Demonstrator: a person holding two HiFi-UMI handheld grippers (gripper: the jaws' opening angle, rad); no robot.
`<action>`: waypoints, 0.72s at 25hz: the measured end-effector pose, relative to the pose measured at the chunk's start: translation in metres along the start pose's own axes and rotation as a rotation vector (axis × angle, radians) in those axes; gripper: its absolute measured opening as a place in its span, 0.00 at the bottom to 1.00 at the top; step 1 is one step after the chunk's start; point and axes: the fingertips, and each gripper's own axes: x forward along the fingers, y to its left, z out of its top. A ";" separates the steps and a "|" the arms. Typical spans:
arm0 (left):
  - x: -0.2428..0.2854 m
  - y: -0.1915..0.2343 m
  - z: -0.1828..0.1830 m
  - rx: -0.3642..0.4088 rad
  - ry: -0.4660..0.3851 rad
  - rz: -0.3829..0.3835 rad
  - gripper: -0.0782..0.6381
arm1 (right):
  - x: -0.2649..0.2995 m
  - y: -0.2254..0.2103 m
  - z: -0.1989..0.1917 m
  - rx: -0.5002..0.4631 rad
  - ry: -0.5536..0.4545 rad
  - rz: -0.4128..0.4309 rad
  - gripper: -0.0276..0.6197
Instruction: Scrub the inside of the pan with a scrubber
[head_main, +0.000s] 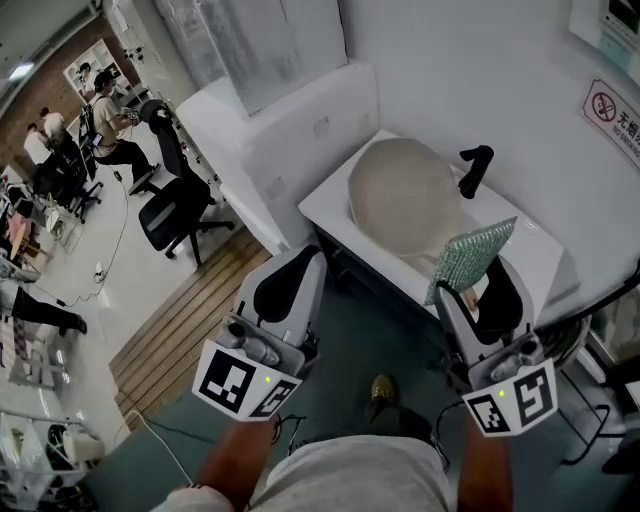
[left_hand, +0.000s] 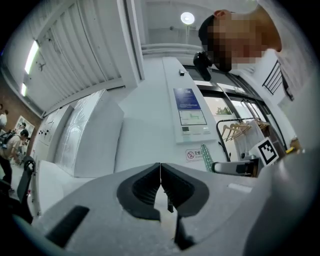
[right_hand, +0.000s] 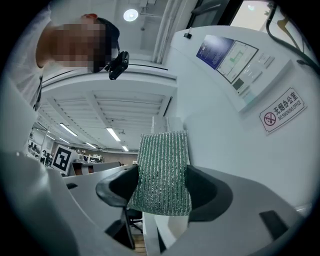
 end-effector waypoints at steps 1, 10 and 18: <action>0.010 0.003 -0.004 0.003 0.005 0.008 0.13 | 0.006 -0.010 -0.002 0.005 0.001 0.004 0.51; 0.082 0.029 -0.031 0.037 0.035 0.069 0.13 | 0.051 -0.077 -0.019 0.026 0.017 0.038 0.51; 0.097 0.043 -0.054 0.049 0.060 0.088 0.13 | 0.067 -0.091 -0.035 0.027 0.022 0.045 0.51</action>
